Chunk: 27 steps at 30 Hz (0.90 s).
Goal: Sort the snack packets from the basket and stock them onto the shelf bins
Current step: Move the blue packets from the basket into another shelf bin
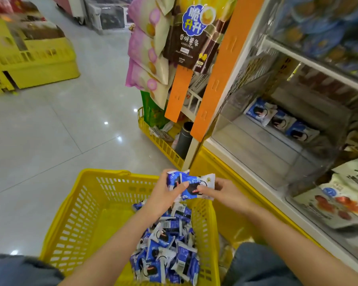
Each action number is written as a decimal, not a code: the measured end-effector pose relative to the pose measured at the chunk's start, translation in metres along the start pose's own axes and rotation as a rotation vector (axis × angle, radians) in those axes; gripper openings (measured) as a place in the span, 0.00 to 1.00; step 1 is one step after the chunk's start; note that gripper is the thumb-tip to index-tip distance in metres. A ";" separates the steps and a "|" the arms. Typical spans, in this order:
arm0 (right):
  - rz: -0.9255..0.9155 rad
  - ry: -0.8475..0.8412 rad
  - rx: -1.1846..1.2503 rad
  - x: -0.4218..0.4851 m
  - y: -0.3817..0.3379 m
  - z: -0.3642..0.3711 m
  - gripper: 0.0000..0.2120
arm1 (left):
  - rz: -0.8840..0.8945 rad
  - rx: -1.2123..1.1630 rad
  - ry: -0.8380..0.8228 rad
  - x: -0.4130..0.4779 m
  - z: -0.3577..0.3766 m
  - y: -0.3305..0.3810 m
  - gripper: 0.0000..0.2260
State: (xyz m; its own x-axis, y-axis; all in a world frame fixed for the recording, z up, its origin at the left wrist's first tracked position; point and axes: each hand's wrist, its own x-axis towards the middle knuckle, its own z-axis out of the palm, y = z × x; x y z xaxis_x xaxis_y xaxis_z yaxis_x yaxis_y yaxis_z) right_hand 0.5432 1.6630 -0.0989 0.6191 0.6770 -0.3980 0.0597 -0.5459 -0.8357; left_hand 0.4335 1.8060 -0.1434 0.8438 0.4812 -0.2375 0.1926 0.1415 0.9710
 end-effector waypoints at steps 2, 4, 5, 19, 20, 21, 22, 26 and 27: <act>-0.078 0.059 -0.079 -0.008 -0.014 -0.012 0.09 | 0.078 0.049 -0.046 0.003 -0.002 0.019 0.13; -0.153 0.051 -0.167 -0.017 -0.028 -0.021 0.08 | 0.149 0.067 -0.081 0.005 -0.001 0.037 0.15; -0.176 0.046 -0.206 -0.020 -0.034 -0.024 0.09 | 0.182 0.062 -0.085 0.007 0.000 0.046 0.15; 0.074 0.793 -0.410 0.023 -0.075 -0.167 0.21 | 0.338 -0.098 -0.108 0.057 0.037 0.105 0.16; 0.137 0.786 -0.460 0.034 -0.071 -0.177 0.22 | 0.343 -0.098 -0.109 0.061 0.040 0.106 0.16; 0.193 0.774 -0.509 0.046 -0.067 -0.187 0.21 | 0.354 -0.092 -0.107 0.065 0.042 0.107 0.15; 0.238 0.758 -0.545 0.056 -0.061 -0.195 0.20 | 0.361 -0.086 -0.104 0.068 0.044 0.108 0.14; 0.340 0.719 -0.570 0.087 -0.041 -0.217 0.22 | 0.333 -0.115 -0.138 0.079 0.048 0.102 0.13; 0.361 0.713 -0.595 0.092 -0.036 -0.219 0.23 | 0.326 -0.112 -0.148 0.082 0.048 0.100 0.13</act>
State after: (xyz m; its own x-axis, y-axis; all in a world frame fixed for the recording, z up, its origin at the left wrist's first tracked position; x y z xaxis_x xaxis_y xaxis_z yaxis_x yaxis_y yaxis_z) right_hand 0.7698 1.6374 -0.0224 0.9915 0.0735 -0.1071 0.0375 -0.9513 -0.3059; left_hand 0.5457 1.8179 -0.0641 0.9168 0.3871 0.0985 -0.1475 0.0989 0.9841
